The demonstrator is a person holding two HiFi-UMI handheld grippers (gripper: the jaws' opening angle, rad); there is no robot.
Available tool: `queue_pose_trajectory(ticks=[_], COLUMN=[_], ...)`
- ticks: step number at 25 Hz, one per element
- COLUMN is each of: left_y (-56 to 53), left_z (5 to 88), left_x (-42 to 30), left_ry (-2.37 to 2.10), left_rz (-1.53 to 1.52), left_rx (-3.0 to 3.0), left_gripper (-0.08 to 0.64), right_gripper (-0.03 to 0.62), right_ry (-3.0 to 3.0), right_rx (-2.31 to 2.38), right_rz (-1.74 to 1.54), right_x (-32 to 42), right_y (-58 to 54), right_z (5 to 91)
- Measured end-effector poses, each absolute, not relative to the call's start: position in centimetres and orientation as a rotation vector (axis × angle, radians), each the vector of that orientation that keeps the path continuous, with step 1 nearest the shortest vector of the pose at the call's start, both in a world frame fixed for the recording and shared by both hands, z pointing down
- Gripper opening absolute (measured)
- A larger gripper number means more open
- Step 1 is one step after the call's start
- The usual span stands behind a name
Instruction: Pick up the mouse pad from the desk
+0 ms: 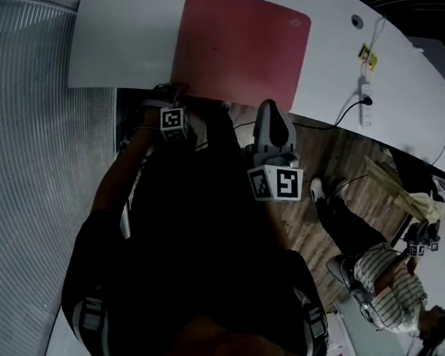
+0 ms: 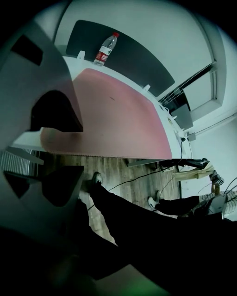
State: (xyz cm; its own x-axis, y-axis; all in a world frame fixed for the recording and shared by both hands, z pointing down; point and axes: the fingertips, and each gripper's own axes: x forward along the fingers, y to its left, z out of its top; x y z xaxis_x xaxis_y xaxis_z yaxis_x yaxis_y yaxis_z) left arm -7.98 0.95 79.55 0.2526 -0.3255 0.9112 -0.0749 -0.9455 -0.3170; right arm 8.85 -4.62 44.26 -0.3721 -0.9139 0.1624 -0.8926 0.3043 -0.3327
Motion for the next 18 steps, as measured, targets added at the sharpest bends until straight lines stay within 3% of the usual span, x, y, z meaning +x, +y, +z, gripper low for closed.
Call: queue_pose_trajectory(ticks=[18], left_y=[-0.1], left_z=[80.8], left_x=[-8.0], left_ry=[0.269], left_rz=[-1.805], left_rx=[-2.349], left_gripper=[0.161], right_gripper=[0.001], right_ry=[2.471], right_rx=[-1.740], right_rz=[-0.585], right_x=[10.4], right_y=[-5.4], right_z=[44.9])
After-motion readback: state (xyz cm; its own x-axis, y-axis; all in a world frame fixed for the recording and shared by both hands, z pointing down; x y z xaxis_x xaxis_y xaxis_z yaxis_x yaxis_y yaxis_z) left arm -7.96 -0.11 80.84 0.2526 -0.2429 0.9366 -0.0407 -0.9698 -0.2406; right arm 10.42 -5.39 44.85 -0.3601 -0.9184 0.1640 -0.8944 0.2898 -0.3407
